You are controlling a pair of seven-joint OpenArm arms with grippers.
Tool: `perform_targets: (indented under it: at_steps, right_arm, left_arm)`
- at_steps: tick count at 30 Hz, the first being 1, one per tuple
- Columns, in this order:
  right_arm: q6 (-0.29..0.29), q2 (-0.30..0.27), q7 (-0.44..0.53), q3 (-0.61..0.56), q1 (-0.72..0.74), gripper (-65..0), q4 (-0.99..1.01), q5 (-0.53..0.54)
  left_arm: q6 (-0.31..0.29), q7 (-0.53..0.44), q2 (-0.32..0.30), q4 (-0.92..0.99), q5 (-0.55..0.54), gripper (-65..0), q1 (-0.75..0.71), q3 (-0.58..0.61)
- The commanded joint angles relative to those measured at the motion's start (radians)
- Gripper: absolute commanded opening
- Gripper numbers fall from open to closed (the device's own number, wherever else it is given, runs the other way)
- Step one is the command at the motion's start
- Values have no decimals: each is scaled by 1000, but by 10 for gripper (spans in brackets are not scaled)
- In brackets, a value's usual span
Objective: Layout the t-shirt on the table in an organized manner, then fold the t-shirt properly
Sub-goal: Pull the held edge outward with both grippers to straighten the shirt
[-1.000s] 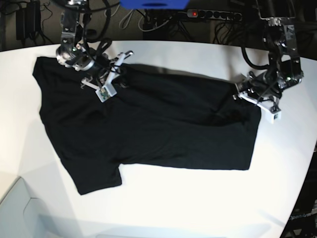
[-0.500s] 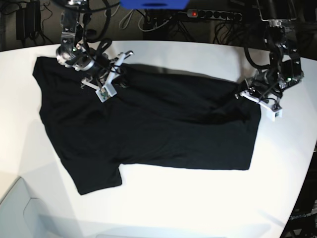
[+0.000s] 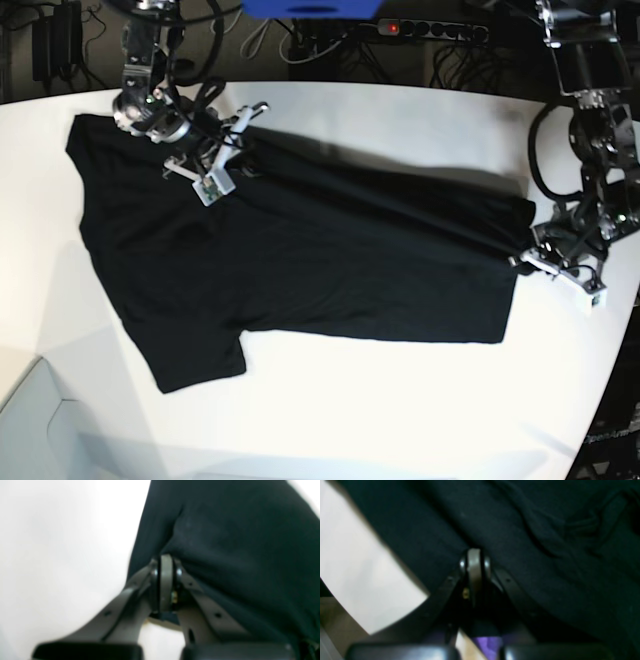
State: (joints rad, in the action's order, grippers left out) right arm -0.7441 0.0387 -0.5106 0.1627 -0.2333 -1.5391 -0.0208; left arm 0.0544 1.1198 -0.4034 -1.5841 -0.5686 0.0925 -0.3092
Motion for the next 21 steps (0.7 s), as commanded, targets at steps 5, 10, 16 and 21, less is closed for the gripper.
perform_targets:
  at_steps: [5,10,16,21]
  right_arm:
    - [46,-12,-144,10,-18,-650,13,-133]
    - [46,-12,-144,10,-18,-650,13,-133]
    - [46,-12,-144,10,-18,-650,13,-133]
    - [46,-12,-142,10,-18,-650,13,-133]
  left_arm:
    - [6,-20,-58,11,12,-649,52,-8]
    - [6,-20,-59,69,12,-647,31,-8]
    - [6,-31,-48,198,12,-647,26,14]
    - [6,-22,-61,232,11,-646,16,86]
